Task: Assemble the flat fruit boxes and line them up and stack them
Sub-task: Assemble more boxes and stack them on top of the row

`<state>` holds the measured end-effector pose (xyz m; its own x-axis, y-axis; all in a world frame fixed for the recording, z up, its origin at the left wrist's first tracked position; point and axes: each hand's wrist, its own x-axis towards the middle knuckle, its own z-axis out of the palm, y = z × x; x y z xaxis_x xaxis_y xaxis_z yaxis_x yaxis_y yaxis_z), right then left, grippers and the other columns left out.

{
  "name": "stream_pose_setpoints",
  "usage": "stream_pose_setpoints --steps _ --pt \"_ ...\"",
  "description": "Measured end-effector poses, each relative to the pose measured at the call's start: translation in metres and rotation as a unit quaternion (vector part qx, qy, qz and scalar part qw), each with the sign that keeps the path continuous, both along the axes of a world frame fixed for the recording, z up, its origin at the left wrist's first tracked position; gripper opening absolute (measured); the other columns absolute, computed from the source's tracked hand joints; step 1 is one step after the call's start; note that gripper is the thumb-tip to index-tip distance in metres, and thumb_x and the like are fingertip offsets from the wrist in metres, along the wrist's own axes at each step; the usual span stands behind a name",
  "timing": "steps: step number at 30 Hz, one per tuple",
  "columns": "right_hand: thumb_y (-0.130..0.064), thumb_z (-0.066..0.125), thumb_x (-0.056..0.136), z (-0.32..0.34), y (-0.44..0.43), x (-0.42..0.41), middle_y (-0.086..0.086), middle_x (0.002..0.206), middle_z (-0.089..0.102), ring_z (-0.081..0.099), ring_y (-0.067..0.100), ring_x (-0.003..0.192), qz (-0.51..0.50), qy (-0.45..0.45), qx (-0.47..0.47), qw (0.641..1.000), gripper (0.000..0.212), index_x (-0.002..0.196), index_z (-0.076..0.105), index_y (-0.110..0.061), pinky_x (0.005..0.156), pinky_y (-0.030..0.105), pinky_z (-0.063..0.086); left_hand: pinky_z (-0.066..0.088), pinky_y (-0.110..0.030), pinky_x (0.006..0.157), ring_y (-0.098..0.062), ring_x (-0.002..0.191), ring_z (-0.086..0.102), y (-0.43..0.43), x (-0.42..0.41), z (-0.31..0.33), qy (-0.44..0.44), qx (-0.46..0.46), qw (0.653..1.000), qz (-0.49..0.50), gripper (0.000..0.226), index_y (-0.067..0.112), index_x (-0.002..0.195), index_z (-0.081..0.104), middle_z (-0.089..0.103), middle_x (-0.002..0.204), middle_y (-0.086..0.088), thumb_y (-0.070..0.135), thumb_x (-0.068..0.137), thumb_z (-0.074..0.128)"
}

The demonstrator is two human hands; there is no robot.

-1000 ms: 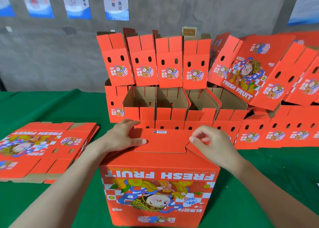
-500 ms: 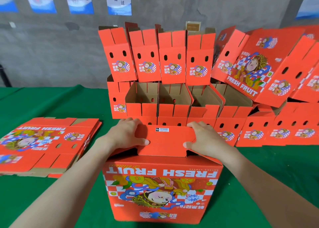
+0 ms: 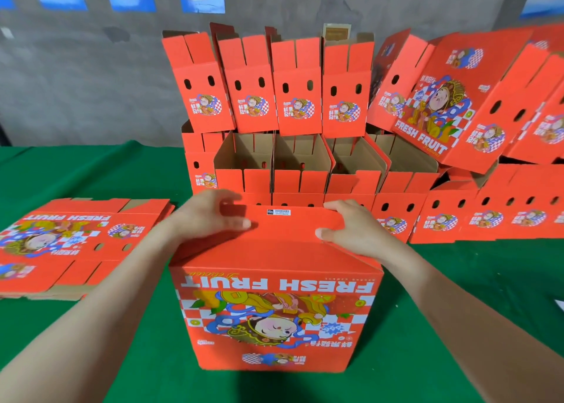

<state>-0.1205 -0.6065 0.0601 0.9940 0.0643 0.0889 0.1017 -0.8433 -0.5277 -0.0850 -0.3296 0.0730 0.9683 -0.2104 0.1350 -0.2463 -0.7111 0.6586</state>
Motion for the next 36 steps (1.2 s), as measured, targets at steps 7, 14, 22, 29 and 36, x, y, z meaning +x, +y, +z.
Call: stream_pose_setpoints --steps 7,14,22,29,36 --pt "-0.041 0.053 0.095 -0.015 -0.021 -0.01 0.0 0.128 0.059 0.056 0.014 0.108 -0.067 0.032 0.481 0.873 0.038 0.129 0.056 -0.023 0.077 0.02 0.044 0.045 -0.026 0.101 -0.009 0.116 0.059 0.043 -0.033 -0.02 0.163 -0.303 0.938 0.051 0.06 0.018 0.121 0.06 0.066 0.121 0.003 0.05 0.07 0.062" --pt "-0.056 0.046 0.092 -0.072 -0.043 -0.047 0.006 0.077 0.074 0.072 0.022 0.074 -0.092 0.261 0.352 0.894 0.049 0.086 0.063 -0.011 0.066 0.041 0.057 0.055 -0.031 0.061 -0.024 0.071 0.072 0.053 -0.054 -0.041 0.211 -0.237 0.938 0.142 0.053 0.019 0.095 0.069 0.075 0.084 -0.008 0.066 0.082 0.049" --pt "-0.069 0.036 0.088 -0.029 -0.048 -0.062 0.002 0.091 0.074 0.072 0.021 0.078 0.004 0.245 0.32 0.915 0.049 0.1 0.064 -0.031 0.064 0.04 0.058 0.051 -0.038 0.092 -0.021 0.093 0.068 0.065 -0.064 -0.033 0.172 -0.388 0.897 0.121 0.04 0.01 0.111 0.065 0.071 0.108 -0.009 0.042 0.09 0.053" --pt "-0.07 0.084 0.029 0.016 -0.044 -0.08 0.001 0.101 0.072 0.068 0.027 0.096 0.084 0.15 0.411 0.895 0.11 0.127 0.05 -0.033 0.072 0.041 0.058 0.057 -0.024 0.054 -0.012 0.068 0.071 0.076 -0.079 -0.04 0.155 -0.493 0.852 0.089 0.039 0.013 0.1 0.06 0.075 0.08 -0.003 0.036 0.1 0.029" --pt "-0.026 0.082 0.043 0.057 -0.033 -0.088 0.006 0.118 0.054 0.062 0.016 0.091 0.103 -0.073 0.413 0.902 0.066 0.105 0.059 -0.035 0.077 0.026 0.05 0.052 -0.034 0.086 -0.007 0.099 0.066 0.055 -0.077 -0.037 0.073 -0.609 0.789 0.042 0.055 0.021 0.106 0.071 0.07 0.11 0.003 0.052 0.095 0.026"
